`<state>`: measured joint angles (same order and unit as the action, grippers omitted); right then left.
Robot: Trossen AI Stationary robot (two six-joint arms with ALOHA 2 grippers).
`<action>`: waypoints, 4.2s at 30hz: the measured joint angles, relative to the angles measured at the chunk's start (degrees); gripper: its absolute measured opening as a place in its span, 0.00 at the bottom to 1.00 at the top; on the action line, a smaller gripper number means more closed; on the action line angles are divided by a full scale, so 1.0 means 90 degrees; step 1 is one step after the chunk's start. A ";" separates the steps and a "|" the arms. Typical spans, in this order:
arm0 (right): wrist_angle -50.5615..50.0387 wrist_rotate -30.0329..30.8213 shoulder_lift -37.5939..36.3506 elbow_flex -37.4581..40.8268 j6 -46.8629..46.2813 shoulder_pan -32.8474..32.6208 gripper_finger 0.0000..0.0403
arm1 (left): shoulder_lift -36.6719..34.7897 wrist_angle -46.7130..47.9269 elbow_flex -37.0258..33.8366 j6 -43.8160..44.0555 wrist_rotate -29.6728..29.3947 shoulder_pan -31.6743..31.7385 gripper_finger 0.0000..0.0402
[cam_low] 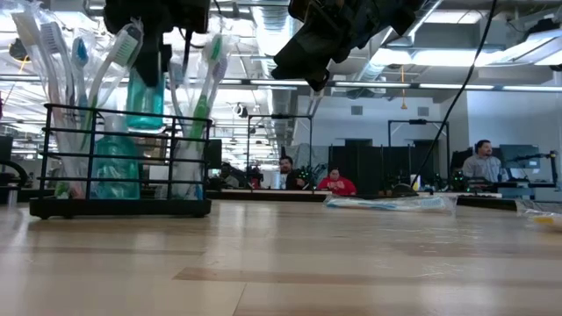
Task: Pick & Place toothbrushing station
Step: Put the mouthwash into the middle section of the mesh organizer, then put the blue toothbrush into the bottom right section of the mesh organizer
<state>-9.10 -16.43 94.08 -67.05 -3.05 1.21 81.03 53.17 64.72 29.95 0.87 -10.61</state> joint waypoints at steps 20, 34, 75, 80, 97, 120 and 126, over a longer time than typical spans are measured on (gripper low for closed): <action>-0.0134 -0.0002 0.0000 0.0000 0.0002 -0.0002 0.30 | 0.0452 -0.0212 -0.0007 -0.0015 -0.0052 0.0002 0.21; -0.0165 0.0000 0.0000 0.0000 0.0002 0.0000 0.30 | 0.1032 -0.0260 -0.0004 -0.0015 -0.0023 0.0002 0.21; -0.0180 -0.0001 0.0000 0.0000 0.0003 -0.0001 0.30 | 0.0900 -0.0784 -0.0419 0.0053 0.0399 0.0103 0.31; -0.0180 -0.0002 0.0000 0.0000 0.0002 -0.0001 0.30 | 0.0624 -0.0809 -0.0419 0.0052 0.0433 0.0161 0.31; -0.0180 -0.0002 0.0000 0.0000 0.0003 -0.0001 0.30 | -0.0442 -0.0801 -0.0416 0.0236 0.0679 0.0182 0.32; -0.1101 -0.0002 -0.0051 0.0000 -0.0246 0.0330 0.30 | -0.2315 -0.1012 -0.0416 0.0225 0.0135 0.0182 0.32; -0.2244 -0.0002 -0.0051 0.0000 -0.0514 0.0686 0.30 | -0.2774 -0.1079 -0.0416 0.0206 -0.0280 0.0182 0.32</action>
<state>-29.30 -16.45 93.62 -67.05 -7.67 7.38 56.07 43.46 60.97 31.81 -1.65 -8.97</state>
